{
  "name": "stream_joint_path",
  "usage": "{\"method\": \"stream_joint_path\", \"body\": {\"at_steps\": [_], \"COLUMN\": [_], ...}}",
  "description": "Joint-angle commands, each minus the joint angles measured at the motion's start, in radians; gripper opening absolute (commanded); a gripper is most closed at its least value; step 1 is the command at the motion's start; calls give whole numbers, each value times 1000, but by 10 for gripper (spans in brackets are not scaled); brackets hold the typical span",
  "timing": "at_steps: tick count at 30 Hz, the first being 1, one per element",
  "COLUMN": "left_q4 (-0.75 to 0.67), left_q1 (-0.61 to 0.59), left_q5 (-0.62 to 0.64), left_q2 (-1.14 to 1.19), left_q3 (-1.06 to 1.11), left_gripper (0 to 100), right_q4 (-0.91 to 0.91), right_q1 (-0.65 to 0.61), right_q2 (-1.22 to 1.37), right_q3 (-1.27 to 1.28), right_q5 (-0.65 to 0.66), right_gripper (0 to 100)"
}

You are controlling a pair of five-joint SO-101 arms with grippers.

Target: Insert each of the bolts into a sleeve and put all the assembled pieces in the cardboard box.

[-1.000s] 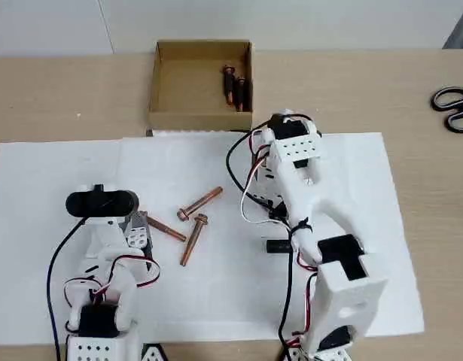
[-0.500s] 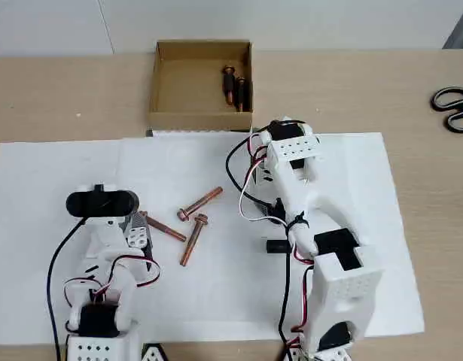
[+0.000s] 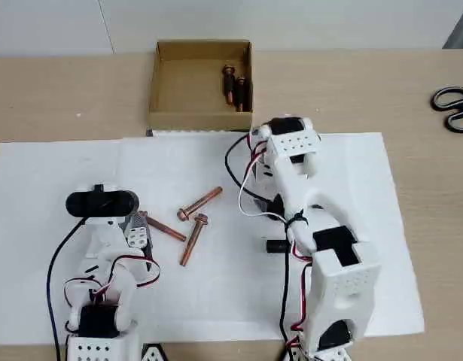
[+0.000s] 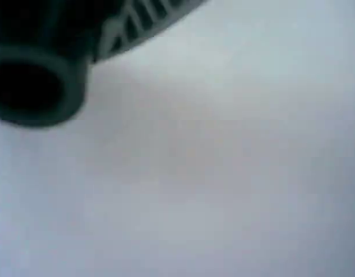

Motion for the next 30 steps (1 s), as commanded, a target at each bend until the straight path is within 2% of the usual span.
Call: {"method": "stream_joint_path", "body": {"at_steps": [1, 4, 8, 18, 26, 30], "left_q4": [2, -3, 2, 130, 288, 350], "left_q1": [-3, 17, 11, -3, -3, -3], "left_q5": [-3, -5, -3, 29, 31, 55], "left_q2": [-11, -11, -11, -3, 17, 196], "left_q3": [-8, -8, -21, -289, -570, -822], "left_gripper": [6, 6, 6, 7, 10, 8], "right_q4": [84, 91, 90, 82, 79, 61], "right_q1": [-7, 10, 58, 216, 286, 298], "right_q2": [-88, -166, -331, -602, -734, -786], "right_q3": [-120, -118, -64, 273, 517, 621], "right_q5": [5, 57, 63, 64, 104, 104], "right_gripper": [2, 2, 2, 2, 2, 2]}}
